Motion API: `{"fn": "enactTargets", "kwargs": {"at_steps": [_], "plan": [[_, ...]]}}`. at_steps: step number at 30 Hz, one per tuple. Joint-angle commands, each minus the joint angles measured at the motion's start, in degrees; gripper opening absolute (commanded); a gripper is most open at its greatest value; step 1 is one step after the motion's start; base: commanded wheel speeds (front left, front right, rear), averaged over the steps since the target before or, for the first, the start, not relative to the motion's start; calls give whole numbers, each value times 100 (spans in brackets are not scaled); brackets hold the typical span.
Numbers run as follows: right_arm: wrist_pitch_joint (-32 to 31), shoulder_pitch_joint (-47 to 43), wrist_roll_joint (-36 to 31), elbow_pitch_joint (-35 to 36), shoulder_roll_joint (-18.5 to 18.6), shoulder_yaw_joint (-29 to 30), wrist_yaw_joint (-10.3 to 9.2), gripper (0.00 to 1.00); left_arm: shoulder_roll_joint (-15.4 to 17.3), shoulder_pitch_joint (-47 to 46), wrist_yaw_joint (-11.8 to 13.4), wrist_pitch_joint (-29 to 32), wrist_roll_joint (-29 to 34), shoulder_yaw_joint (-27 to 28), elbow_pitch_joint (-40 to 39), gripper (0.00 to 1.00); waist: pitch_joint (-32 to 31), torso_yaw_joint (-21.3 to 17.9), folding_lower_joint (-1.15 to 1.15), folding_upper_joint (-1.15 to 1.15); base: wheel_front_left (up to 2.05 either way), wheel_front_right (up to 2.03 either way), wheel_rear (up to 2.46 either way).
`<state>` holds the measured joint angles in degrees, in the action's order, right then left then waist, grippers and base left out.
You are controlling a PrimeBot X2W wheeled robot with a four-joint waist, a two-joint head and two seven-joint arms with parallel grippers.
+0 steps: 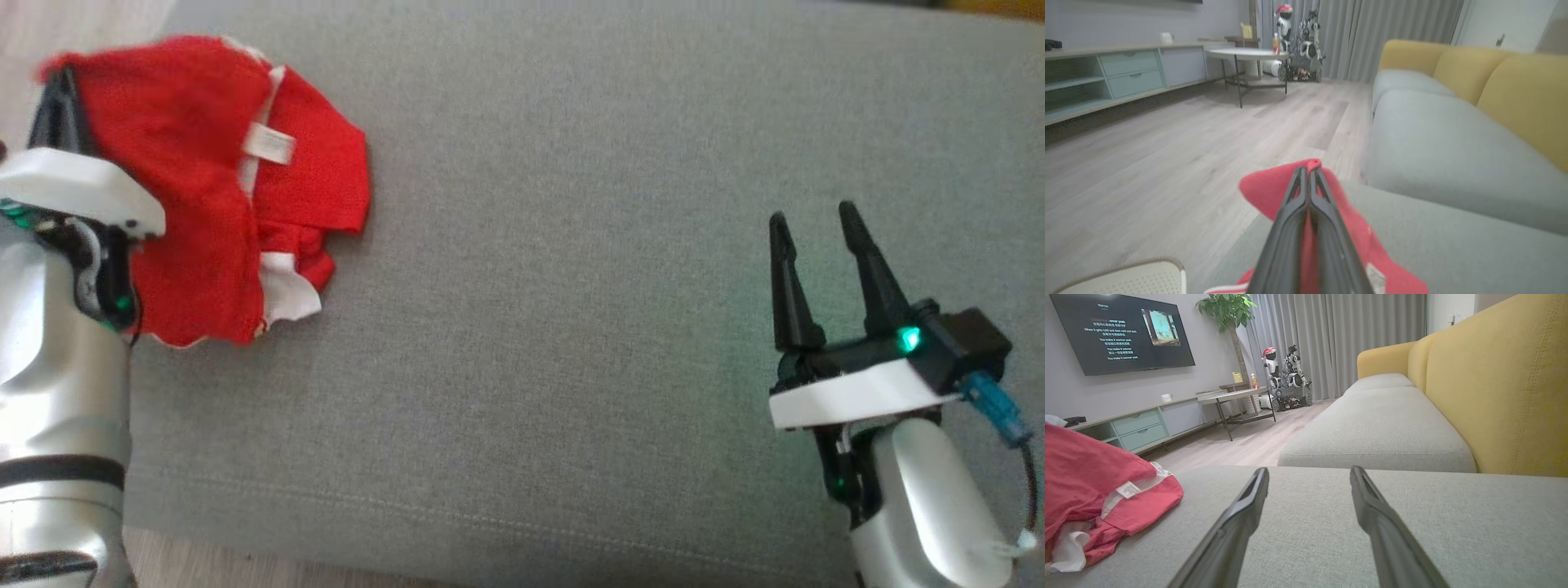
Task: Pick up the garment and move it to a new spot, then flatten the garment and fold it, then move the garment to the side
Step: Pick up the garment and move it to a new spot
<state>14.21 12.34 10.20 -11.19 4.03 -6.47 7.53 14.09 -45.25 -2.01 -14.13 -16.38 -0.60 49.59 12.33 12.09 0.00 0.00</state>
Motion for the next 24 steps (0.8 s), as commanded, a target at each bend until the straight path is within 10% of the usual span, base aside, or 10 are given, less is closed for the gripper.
{"fn": "enactTargets", "kwargs": {"at_steps": [1,24], "plan": [[60,-9,58,138,-71,-142,-4,100,259,-64,29,-69,-39,202,-291,0,-166,33,0,0,0,0,0],[78,131,373,330,-114,-194,-4,100,-679,553,-2,799,-262,-458,-4142,0,-404,-1125,0,0,0,0,0]]}}
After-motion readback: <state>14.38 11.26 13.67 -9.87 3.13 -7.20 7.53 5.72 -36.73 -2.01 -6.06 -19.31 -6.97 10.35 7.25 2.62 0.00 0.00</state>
